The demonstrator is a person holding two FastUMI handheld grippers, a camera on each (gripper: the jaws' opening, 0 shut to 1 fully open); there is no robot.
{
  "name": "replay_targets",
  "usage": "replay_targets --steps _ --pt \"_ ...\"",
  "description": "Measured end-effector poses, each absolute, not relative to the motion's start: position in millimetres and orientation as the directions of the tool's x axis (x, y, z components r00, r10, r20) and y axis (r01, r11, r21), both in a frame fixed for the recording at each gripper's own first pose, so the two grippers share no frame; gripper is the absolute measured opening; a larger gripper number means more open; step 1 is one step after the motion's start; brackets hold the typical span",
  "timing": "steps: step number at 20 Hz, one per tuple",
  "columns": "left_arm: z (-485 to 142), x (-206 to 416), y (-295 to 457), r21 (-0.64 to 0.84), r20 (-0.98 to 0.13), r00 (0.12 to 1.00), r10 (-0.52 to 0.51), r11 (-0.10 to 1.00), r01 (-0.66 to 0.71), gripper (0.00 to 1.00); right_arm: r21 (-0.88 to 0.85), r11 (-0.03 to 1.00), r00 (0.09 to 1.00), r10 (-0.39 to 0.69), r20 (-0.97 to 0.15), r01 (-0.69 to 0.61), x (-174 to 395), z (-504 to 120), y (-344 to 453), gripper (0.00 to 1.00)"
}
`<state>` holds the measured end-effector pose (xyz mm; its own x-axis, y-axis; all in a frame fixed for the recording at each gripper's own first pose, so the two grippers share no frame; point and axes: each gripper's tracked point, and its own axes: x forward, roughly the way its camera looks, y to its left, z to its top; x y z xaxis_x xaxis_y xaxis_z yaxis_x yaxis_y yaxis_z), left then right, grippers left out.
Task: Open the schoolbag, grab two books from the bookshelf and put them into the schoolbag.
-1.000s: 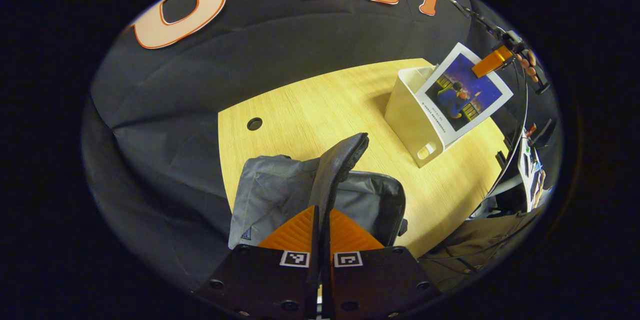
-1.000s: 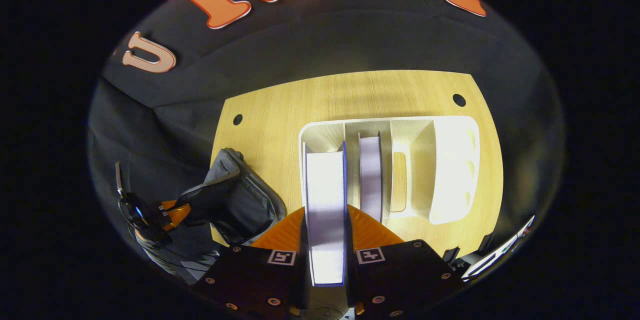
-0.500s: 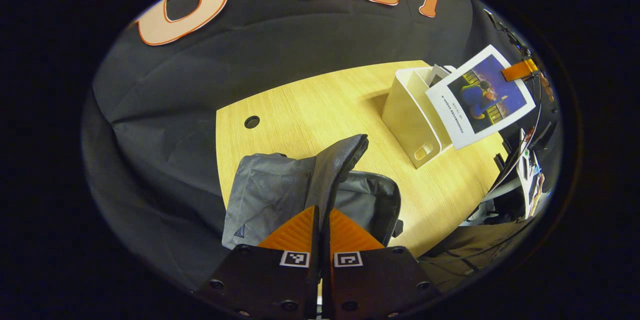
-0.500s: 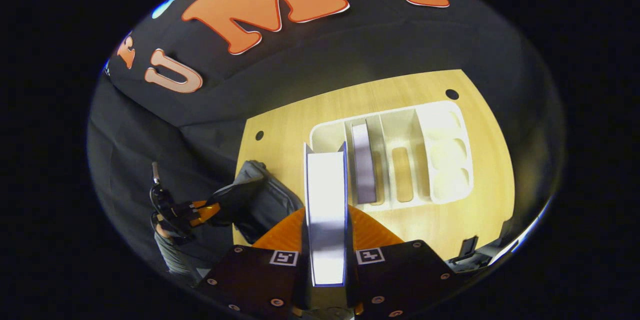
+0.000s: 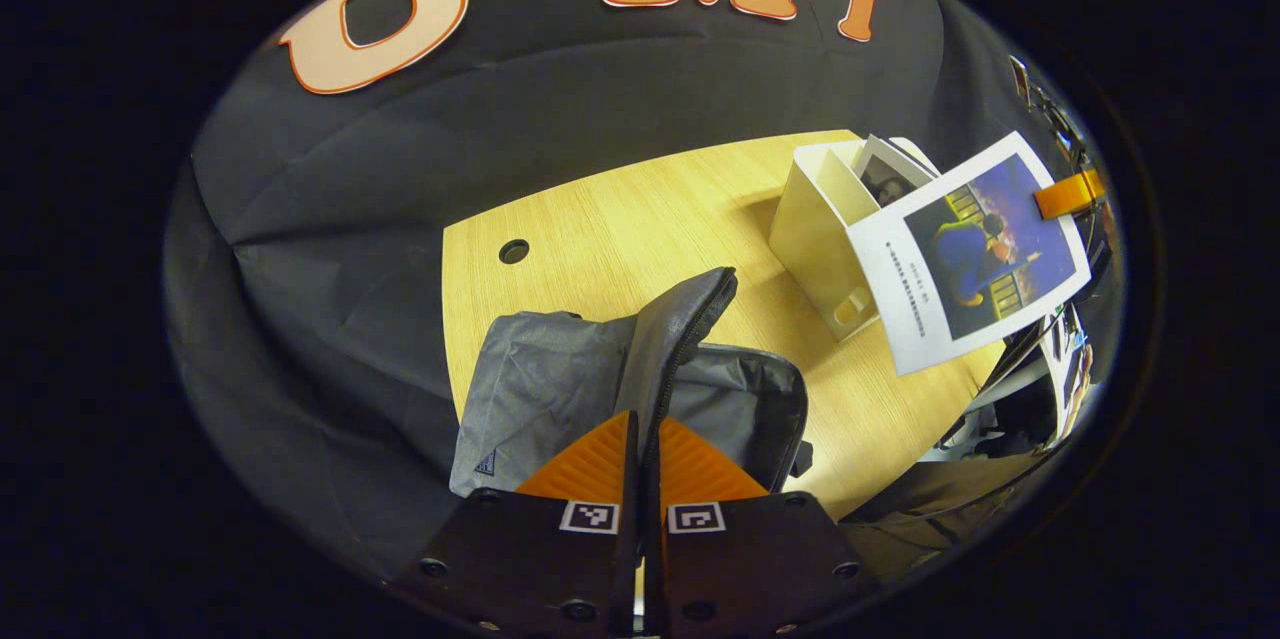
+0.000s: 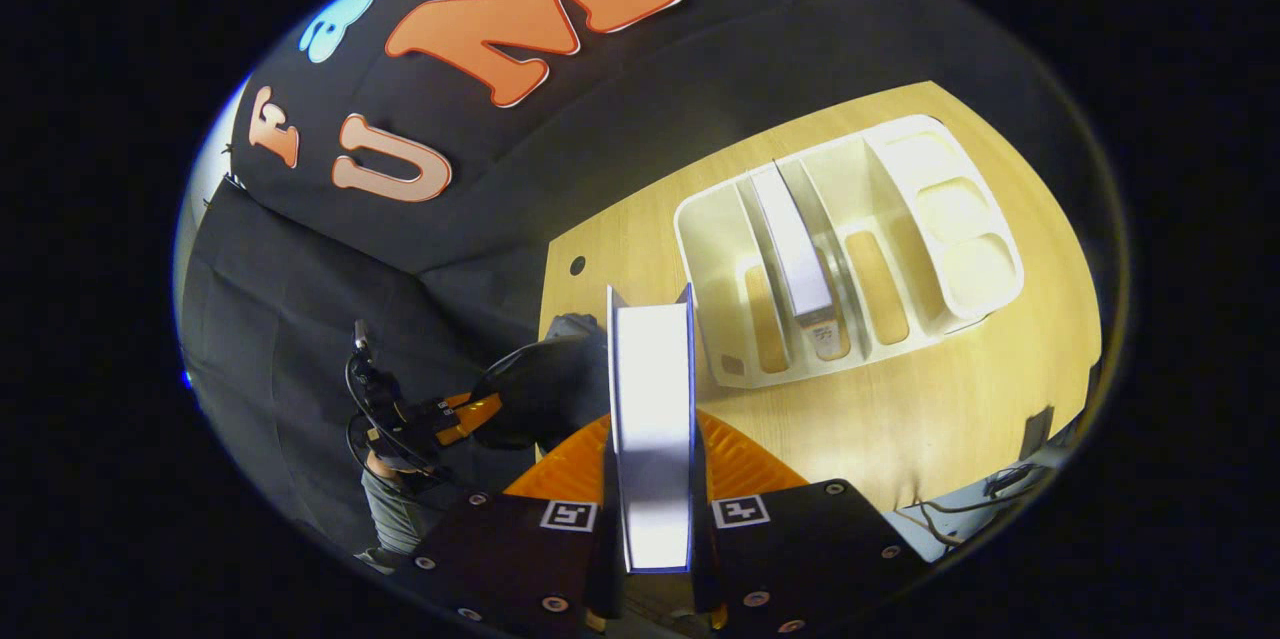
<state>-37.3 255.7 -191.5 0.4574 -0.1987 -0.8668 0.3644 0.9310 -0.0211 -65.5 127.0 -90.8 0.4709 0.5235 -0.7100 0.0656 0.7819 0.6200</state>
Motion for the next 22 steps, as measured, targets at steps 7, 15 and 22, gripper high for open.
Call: replay_targets --steps 7,15,22 --pt "-192.6 -40.1 259.5 -0.05 -0.846 0.495 -0.199 0.953 0.298 0.04 0.729 0.676 0.505 0.596 -0.625 0.104 -70.7 -113.7 175.9 0.28" --pt "-193.6 -40.8 263.6 -0.097 -0.818 0.537 -0.205 0.97 0.223 0.04 0.81 0.567 0.512 0.657 -0.553 0.146 -66.9 -146.2 228.9 0.27" --pt "-195.5 -42.1 265.0 -0.139 -0.798 0.562 -0.22 0.973 0.184 0.04 0.83 0.539 0.498 0.685 -0.531 0.144 -65.9 -182.6 270.8 0.27"
